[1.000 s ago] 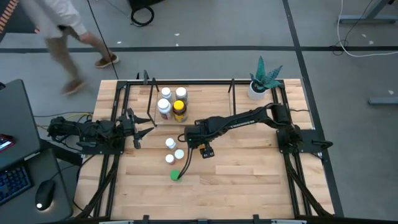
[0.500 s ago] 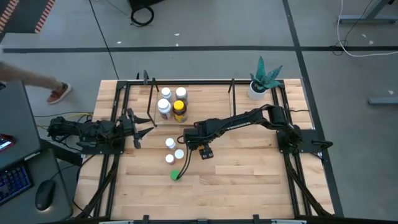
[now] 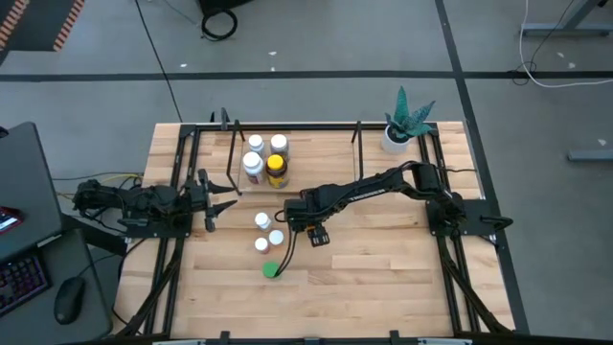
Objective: Pick and place medicine bottles onto shelf by color
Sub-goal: Put the right orange bottle on the shelf
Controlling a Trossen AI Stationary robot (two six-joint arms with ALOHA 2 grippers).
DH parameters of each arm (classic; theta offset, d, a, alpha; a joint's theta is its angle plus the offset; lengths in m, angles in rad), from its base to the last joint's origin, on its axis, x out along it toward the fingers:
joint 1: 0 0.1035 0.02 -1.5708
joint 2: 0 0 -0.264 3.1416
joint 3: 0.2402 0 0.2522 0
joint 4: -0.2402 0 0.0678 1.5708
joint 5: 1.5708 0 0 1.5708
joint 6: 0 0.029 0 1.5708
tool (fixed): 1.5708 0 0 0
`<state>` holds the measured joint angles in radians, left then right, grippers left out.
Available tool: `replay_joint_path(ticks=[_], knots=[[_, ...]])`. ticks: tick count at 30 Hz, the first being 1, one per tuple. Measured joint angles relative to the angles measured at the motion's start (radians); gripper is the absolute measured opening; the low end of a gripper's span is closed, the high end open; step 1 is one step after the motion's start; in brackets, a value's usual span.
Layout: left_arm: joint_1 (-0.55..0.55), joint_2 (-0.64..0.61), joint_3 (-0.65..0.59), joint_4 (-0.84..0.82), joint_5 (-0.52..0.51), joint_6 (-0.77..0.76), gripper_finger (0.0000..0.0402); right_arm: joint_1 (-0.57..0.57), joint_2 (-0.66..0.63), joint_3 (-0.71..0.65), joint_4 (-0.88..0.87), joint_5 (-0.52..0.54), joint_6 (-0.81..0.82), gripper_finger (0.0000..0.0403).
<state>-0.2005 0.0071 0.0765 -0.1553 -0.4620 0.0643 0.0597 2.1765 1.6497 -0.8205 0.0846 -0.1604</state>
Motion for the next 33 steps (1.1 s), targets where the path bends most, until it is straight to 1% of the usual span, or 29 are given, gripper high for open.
replay_joint_path(ticks=[17,25,33], knots=[[0.000,0.000,-0.003,-0.004,-0.001,0.001,0.0173,-0.004,0.000,-0.010,0.039,-0.001,-0.001,0.0264],[0.000,0.000,-0.003,-0.005,-0.001,0.001,0.0176,-0.005,0.000,-0.010,0.040,-0.001,-0.003,0.0232],[0.000,0.000,-0.003,-0.006,-0.001,0.001,0.0176,-0.005,0.000,-0.010,0.039,-0.001,-0.005,0.0212]])
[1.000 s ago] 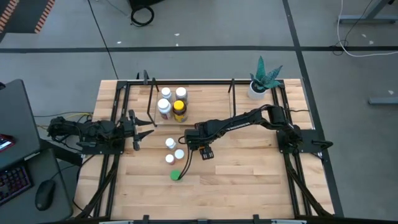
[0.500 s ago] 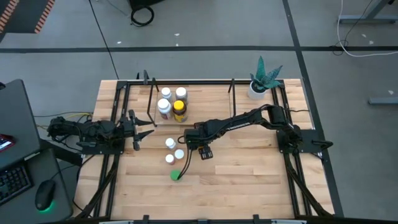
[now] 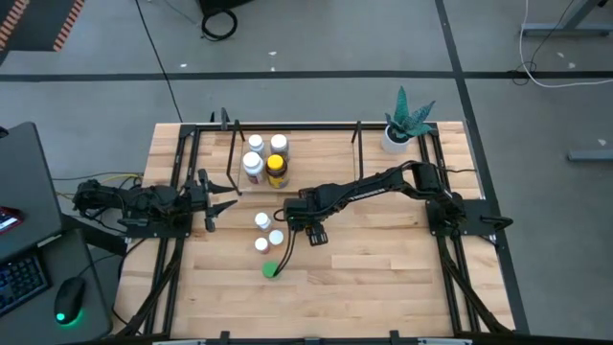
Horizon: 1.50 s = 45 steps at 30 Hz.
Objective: Pick and place medicine bottles onto shelf by color
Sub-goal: Put the right orange bottle on the shelf
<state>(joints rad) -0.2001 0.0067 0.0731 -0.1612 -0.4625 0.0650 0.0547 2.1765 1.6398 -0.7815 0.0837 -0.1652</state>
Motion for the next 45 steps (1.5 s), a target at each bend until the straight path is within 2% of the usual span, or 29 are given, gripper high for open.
replay_joint_path(ticks=[14,27,37,45], knots=[[0.000,0.000,-0.001,0.000,0.000,0.000,0.0176,-0.010,-0.002,0.006,-0.064,0.000,-0.003,0.0198],[0.000,0.000,-0.001,0.000,0.000,-0.001,0.0176,-0.026,-0.002,0.122,-0.225,0.000,-0.014,0.0197],[0.000,0.000,-0.001,0.000,0.000,-0.001,0.0173,-0.099,-0.002,0.260,-0.289,0.000,-0.079,0.0197],[0.000,0.000,-0.001,0.000,0.000,-0.001,0.0176,-0.213,-0.002,0.300,-0.289,-0.002,-0.158,0.0197]])
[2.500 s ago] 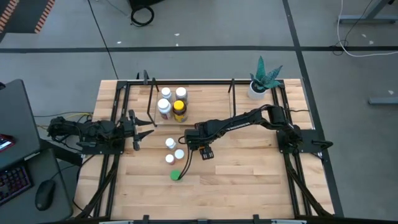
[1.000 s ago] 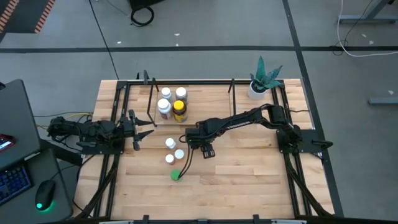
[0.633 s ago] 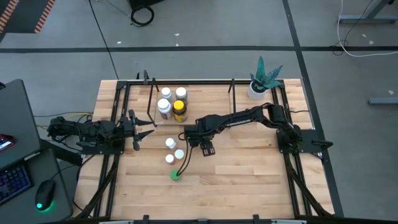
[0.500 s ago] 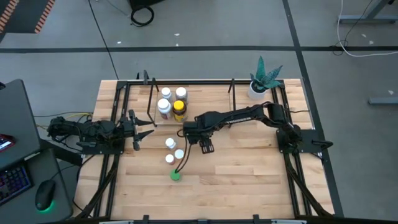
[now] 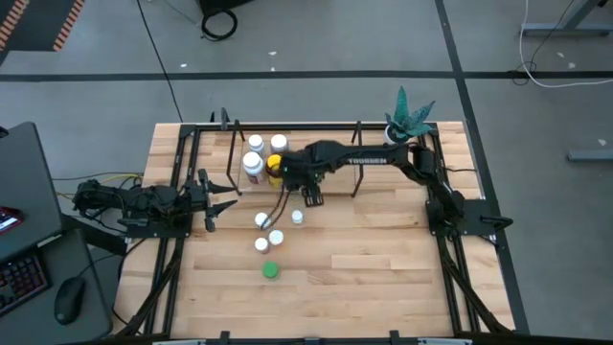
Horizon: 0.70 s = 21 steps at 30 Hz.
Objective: Pick and place medicine bottles onto shelf by color
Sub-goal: Put the right orange bottle on the shelf
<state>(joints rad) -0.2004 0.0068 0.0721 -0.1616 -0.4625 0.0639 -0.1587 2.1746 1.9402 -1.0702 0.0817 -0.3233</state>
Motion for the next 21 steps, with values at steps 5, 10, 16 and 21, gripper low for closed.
replay_joint_path(ticks=[5,10,16,21], knots=[[0.000,0.000,0.000,0.000,0.000,0.001,0.0173,-0.087,0.000,0.001,0.057,-0.053,-0.044,0.0197],[0.000,0.000,0.000,0.000,0.000,0.001,0.0179,-0.168,0.000,0.001,0.112,-0.105,-0.055,0.0197],[0.000,0.000,0.000,0.000,0.000,0.009,0.0180,-0.220,0.000,0.001,0.178,-0.152,-0.075,0.0197],[0.000,0.000,0.000,0.000,0.000,0.023,0.0174,-0.240,0.000,-0.022,0.213,-0.166,-0.080,0.0197]])
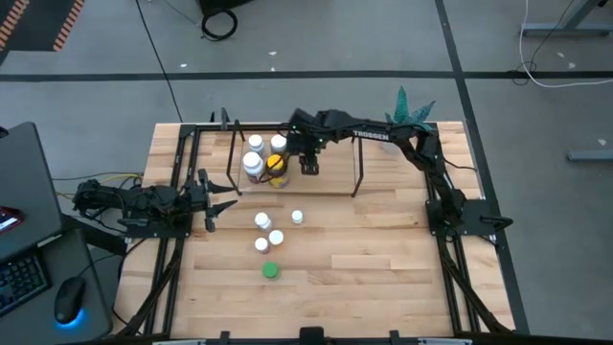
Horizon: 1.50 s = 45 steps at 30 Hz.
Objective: Pick and place medicine bottles onto shelf by color
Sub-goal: Put the right orange bottle on the shelf
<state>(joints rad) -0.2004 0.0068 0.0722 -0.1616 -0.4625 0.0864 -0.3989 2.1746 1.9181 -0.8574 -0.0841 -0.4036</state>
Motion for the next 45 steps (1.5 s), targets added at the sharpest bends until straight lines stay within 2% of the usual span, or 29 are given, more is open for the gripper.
replay_joint_path(ticks=[6,17,25,30,39,45], knots=[[0.000,0.000,0.000,0.000,0.000,0.000,0.0178,-0.011,0.002,-0.067,-0.009,0.016,0.008,0.0197],[0.000,0.000,0.000,0.000,0.000,-0.004,0.0175,-0.017,-0.001,-0.110,0.016,0.027,0.035,0.0204],[0.000,0.000,0.000,0.000,0.000,-0.005,0.0180,-0.017,0.001,-0.117,0.018,0.032,0.039,0.0251],[0.000,0.000,0.000,0.000,0.000,-0.006,0.0175,-0.017,0.001,-0.117,0.015,0.073,0.043,0.0282],[0.000,0.000,0.000,0.000,0.000,-0.018,0.0178,-0.004,0.000,-0.055,-0.009,0.076,0.046,0.0334],[0.000,0.000,0.000,0.000,0.000,-0.022,0.0172,0.003,0.000,0.012,-0.049,0.076,0.046,0.0350]])
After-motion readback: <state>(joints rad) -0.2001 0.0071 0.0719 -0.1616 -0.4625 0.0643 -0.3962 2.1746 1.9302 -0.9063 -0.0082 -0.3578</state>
